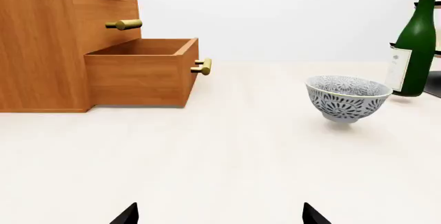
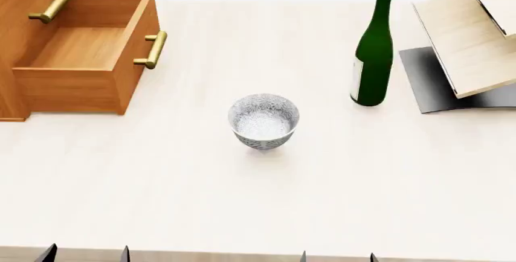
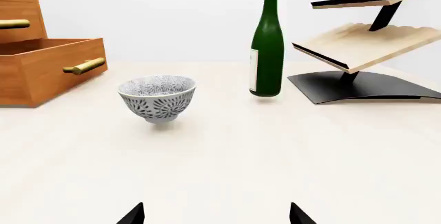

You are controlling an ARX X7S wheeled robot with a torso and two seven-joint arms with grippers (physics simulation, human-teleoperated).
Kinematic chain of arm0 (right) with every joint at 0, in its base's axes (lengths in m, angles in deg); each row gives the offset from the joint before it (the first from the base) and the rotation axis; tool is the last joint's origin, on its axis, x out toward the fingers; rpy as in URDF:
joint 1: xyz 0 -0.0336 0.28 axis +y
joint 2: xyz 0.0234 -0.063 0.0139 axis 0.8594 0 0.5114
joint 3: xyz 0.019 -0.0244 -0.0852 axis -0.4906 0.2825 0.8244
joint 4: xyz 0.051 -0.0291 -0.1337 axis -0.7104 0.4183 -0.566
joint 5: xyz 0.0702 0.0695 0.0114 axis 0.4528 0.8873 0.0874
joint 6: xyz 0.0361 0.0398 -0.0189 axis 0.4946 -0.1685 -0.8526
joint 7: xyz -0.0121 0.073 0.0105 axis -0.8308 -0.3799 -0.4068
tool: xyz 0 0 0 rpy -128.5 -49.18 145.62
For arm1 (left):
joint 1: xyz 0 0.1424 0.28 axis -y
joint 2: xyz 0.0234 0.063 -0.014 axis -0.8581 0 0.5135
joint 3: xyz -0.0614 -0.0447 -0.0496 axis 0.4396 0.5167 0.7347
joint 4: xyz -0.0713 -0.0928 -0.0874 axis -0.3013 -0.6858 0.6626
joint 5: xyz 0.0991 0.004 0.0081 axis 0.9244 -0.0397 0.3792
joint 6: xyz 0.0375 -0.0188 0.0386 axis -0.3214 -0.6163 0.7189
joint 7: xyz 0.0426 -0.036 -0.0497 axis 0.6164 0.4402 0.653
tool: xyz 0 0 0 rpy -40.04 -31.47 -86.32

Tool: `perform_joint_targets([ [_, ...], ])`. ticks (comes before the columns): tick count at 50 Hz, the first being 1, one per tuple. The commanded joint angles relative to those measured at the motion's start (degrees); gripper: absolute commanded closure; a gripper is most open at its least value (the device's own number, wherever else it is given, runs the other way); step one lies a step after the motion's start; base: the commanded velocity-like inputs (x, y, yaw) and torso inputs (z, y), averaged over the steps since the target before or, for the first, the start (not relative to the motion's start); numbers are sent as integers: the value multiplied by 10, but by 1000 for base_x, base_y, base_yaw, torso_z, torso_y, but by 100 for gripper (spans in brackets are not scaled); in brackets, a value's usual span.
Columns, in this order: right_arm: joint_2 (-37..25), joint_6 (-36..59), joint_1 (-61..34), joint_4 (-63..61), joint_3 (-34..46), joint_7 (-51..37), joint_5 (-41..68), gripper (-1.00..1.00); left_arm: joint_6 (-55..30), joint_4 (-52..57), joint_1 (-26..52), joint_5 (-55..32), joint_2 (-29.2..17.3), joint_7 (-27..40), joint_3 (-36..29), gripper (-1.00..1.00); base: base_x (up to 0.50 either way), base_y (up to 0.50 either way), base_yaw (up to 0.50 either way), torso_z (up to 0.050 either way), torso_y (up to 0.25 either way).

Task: Put the bowl on top of the cabinet.

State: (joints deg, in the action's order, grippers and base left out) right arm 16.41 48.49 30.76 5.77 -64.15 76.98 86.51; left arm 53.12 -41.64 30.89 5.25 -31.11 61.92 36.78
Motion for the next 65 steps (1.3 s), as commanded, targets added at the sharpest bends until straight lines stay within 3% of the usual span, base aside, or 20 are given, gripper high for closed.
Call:
perform_joint_targets([
  [1,-12,23,-4,14,24,-15,-17,-100,7,-1,-3,3,-14,1,-21,-100,0,0,0,0,0],
  [20,-35,32,-10,19,55,-36,3,-100,-18,-3,5,-7,-39,29,-53,-100,0,0,0,0,0],
  [34,-42,69,-6,-28,47,-68,21,-100,-18,38,-4,-57,-39,50,-34,-100,0,0,0,0,0],
  [42,-64,158,-45,-105,6,-100,35,-100,-55,96,4,-32,-59,107,-3,-100,0,0,0,0,0],
  [52,-113,275,-92,-227,-57,-102,76,-100,-110,206,8,-23,-99,130,33,-100,0,0,0,0,0],
  [65,-211,395,-134,-372,-251,-63,194,-100,-192,364,13,-112,-152,133,175,-100,0,0,0,0,0],
])
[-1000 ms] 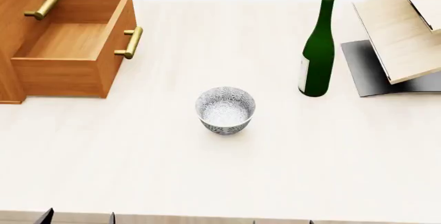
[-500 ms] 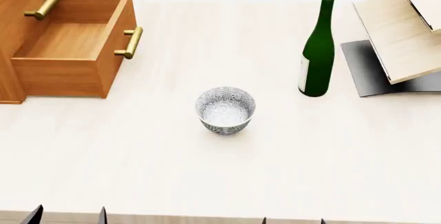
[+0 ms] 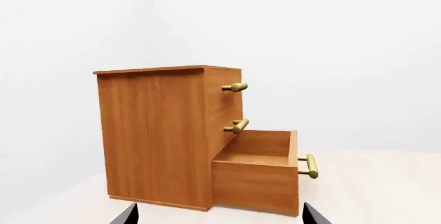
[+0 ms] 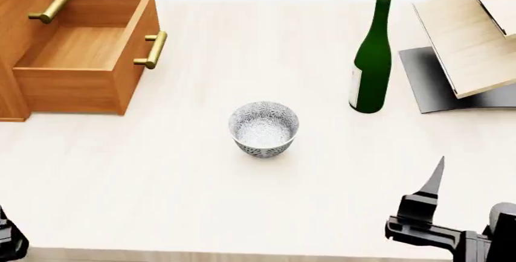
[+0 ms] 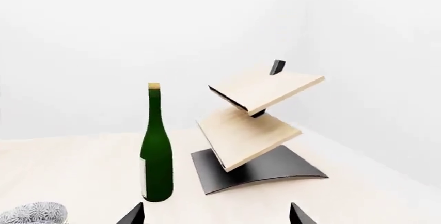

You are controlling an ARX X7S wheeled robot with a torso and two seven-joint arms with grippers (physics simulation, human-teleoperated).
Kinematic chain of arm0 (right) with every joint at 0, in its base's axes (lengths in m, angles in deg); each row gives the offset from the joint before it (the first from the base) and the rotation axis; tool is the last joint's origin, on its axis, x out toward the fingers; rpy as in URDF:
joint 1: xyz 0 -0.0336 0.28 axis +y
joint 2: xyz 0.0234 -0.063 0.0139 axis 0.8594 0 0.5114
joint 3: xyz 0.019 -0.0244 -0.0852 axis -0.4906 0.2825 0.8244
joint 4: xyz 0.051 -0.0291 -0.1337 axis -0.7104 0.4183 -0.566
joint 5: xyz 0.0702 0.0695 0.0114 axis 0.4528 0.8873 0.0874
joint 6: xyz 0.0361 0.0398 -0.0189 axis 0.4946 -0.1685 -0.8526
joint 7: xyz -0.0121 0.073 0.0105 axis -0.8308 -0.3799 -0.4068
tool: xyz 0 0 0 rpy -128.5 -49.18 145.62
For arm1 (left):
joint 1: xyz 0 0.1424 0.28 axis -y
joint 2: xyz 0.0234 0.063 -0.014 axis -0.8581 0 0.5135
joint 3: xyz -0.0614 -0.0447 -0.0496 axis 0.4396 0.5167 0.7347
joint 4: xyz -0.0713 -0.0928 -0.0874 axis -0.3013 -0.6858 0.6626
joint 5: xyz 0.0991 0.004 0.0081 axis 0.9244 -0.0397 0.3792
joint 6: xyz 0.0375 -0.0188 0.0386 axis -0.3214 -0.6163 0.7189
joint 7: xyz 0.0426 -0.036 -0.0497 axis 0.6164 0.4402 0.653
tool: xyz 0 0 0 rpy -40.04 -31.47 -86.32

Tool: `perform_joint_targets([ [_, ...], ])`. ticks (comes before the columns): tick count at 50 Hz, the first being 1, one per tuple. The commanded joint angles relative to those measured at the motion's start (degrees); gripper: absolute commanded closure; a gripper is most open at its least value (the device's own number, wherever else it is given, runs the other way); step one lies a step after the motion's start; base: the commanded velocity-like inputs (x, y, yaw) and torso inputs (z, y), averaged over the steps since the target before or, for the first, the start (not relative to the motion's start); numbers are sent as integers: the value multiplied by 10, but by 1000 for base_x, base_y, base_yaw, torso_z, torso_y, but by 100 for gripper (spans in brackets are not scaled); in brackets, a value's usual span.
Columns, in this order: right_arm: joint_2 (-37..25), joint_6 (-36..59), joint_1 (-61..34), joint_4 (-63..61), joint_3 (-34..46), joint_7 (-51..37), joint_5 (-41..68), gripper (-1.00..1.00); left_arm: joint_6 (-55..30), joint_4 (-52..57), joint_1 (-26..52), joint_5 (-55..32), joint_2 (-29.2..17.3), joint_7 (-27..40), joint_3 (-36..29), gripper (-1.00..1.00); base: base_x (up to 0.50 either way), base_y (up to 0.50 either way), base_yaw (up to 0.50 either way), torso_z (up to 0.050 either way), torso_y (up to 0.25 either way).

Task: Put the bowl on top of the cabinet.

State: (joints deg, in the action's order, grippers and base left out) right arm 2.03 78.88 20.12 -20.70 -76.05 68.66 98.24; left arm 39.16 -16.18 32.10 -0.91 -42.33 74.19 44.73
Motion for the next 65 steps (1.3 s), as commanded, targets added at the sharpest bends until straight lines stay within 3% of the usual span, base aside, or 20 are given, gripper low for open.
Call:
perform_joint_targets([
  [1,-76,95,-21,-115,-150,25,82,-100,-58,116,-2,-60,-43,11,112,-100,0,0,0,0,0],
  [7,-97,100,6,-138,-219,47,110,-100,-42,117,-19,-79,-51,8,162,-100,0,0,0,0,0],
  [10,-114,124,7,-161,-276,59,147,-100,-65,141,-22,-188,-32,15,251,-100,0,0,0,0,0],
  [20,-111,119,30,-181,-397,90,202,-100,-53,165,-61,-198,-57,7,328,-100,0,0,0,0,0],
  [40,-65,65,55,-140,-418,130,210,-100,-11,144,-69,-224,-32,-7,351,-100,0,46,0,0,0],
  [65,-67,48,59,-159,-421,139,218,-100,20,143,-77,-234,-22,-17,356,-100,0,500,0,0,0],
])
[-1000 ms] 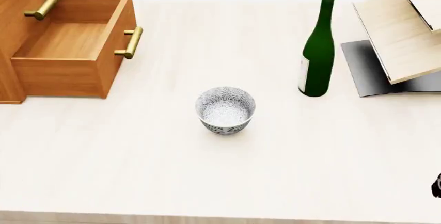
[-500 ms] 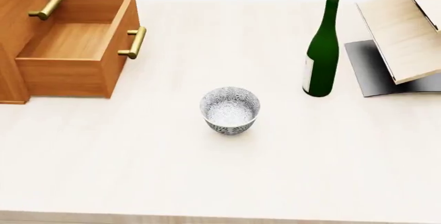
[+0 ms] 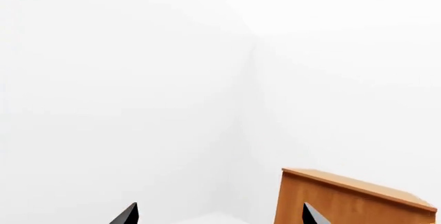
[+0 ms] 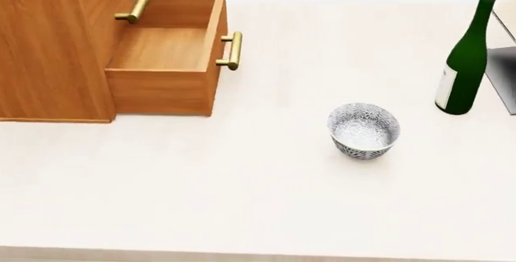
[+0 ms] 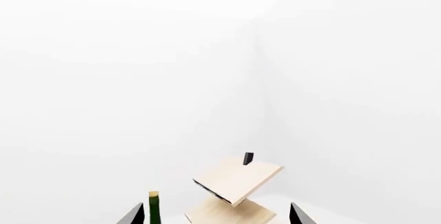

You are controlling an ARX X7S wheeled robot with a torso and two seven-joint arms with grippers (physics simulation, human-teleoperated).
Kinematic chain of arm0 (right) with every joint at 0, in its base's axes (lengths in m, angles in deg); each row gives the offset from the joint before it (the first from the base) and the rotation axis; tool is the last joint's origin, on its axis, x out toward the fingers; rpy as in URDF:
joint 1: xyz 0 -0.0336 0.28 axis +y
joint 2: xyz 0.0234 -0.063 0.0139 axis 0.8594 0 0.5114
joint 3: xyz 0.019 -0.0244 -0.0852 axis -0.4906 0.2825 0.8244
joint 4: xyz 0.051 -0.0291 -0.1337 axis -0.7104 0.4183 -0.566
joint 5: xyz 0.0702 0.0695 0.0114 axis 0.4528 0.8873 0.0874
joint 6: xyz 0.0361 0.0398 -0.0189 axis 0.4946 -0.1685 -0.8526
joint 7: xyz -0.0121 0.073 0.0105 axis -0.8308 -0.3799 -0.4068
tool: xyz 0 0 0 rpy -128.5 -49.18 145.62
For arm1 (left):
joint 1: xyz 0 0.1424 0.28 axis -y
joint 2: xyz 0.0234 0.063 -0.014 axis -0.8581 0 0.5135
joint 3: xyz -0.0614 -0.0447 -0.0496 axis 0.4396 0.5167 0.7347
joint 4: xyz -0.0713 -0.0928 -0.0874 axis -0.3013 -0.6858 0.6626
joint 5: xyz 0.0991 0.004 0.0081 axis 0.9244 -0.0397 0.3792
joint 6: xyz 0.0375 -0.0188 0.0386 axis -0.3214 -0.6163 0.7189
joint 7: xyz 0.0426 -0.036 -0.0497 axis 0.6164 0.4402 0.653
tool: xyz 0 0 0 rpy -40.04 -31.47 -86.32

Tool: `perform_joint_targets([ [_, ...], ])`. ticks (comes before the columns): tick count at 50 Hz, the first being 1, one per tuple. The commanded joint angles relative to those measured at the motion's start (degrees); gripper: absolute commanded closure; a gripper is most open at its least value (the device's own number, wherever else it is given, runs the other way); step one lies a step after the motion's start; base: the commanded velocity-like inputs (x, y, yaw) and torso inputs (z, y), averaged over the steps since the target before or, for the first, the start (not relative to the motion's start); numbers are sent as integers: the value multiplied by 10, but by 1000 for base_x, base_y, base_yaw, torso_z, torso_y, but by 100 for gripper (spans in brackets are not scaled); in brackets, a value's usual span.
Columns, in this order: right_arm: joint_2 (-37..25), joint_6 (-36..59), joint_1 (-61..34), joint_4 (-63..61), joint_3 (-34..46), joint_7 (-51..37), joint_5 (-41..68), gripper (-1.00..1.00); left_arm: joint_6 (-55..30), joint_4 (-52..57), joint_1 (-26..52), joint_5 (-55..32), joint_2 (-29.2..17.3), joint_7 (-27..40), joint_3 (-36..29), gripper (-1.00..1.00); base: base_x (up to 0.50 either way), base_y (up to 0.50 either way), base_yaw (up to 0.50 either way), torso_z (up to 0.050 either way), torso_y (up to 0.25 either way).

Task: Put the bowl on top of the cabinet.

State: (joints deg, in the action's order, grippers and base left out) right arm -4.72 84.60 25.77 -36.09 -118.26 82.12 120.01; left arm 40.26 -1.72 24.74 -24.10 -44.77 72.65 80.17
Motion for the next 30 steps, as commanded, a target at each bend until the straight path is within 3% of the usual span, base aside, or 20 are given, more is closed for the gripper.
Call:
perform_joint_targets([
  [1,0,-11,3,-5,2,5,-1,-100,10,-3,-4,-1,3,-2,1,-100,0,500,0,0,0],
  [30,4,-28,10,2,36,6,-25,-100,1,-9,-3,-24,-3,3,-3,-100,0,500,0,0,0],
])
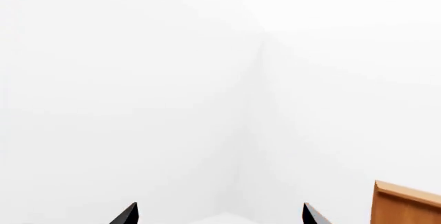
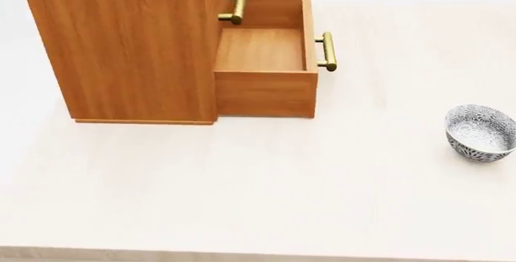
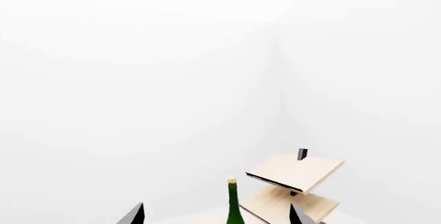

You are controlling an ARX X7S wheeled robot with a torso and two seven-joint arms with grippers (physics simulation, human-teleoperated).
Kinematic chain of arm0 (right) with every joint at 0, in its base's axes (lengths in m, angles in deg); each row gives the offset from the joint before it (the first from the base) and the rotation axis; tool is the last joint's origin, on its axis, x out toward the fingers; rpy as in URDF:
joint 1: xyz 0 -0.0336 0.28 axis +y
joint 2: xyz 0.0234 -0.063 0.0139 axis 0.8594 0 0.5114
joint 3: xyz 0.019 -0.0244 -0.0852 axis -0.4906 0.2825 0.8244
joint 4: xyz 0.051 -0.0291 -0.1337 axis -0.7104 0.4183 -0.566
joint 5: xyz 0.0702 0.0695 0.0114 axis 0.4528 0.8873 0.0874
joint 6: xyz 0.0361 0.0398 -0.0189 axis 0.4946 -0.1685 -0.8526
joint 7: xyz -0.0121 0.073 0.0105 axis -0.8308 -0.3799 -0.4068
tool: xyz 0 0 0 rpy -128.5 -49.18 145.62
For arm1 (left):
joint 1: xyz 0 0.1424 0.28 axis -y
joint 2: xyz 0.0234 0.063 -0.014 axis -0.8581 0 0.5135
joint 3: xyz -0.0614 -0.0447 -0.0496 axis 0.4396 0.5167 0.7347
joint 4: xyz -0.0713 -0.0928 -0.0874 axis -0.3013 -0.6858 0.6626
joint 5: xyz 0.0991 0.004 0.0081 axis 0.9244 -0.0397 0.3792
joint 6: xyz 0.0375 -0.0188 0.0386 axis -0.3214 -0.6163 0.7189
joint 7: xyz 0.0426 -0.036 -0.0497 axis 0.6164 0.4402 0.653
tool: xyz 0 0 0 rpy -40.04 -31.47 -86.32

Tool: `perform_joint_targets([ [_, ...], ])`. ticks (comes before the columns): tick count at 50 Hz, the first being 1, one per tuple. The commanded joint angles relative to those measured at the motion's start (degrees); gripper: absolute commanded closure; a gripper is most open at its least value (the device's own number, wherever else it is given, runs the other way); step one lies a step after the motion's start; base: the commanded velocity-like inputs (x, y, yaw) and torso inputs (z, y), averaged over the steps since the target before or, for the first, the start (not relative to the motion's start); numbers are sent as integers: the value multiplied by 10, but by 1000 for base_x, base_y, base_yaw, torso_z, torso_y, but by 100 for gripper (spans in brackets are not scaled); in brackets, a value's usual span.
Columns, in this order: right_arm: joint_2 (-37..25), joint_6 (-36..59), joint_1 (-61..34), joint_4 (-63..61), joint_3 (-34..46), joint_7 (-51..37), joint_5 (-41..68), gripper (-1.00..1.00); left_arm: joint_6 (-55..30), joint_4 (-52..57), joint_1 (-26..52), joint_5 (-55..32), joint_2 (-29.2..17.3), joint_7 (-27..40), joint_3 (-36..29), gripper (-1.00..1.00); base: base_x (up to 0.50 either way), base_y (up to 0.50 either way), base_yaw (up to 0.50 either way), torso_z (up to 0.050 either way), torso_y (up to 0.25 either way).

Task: Put the bowl on top of the cabinet.

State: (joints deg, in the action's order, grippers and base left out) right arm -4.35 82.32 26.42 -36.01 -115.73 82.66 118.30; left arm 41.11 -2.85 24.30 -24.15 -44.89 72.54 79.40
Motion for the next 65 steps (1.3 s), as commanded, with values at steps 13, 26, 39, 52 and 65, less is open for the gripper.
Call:
perform_joint_targets([
  [13,-1,-5,4,4,19,-4,-12,-100,-2,1,-2,-18,-3,4,2,-100,0,404,0,0,0],
  [26,-3,-11,9,3,30,-1,-19,-100,1,-1,-5,-17,-3,5,0,-100,0,0,0,0,0],
  [39,3,-25,14,0,22,13,-1,-100,1,2,-8,-19,-4,8,0,-100,307,0,0,0,0],
  [52,1,-30,19,1,26,18,0,-100,1,3,-10,-21,-6,10,-3,-100,500,0,0,0,0],
  [65,0,-30,21,3,31,18,0,-100,4,0,-9,-22,-8,10,-5,-100,500,0,0,0,0],
])
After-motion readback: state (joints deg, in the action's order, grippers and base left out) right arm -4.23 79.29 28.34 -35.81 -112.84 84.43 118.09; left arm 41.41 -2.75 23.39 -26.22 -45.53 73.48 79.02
